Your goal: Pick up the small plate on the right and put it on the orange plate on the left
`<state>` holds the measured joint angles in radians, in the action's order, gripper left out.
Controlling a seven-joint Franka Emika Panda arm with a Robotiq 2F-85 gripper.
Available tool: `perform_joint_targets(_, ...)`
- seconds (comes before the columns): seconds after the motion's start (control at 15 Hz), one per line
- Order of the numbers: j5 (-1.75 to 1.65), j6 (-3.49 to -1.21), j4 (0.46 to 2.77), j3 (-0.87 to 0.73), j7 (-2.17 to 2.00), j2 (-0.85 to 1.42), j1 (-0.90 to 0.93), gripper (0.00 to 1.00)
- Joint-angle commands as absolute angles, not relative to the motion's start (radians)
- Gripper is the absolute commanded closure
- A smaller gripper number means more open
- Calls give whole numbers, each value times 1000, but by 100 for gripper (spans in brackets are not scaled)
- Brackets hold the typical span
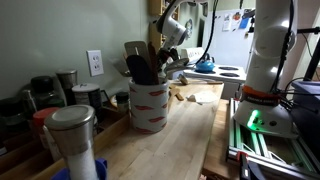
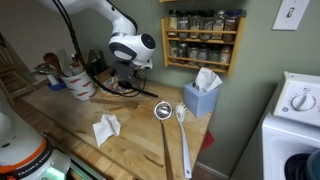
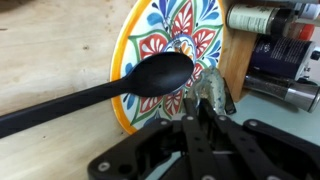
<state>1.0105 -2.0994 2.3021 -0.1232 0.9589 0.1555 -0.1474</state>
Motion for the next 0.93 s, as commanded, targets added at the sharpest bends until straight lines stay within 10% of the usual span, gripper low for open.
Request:
perform_joint_targets(0.0,1012,-2058,2292,-106,966,172,-144,97)
perform_joint_targets(0.87,1021,-2048,2157,-35,874,301,-93,97)
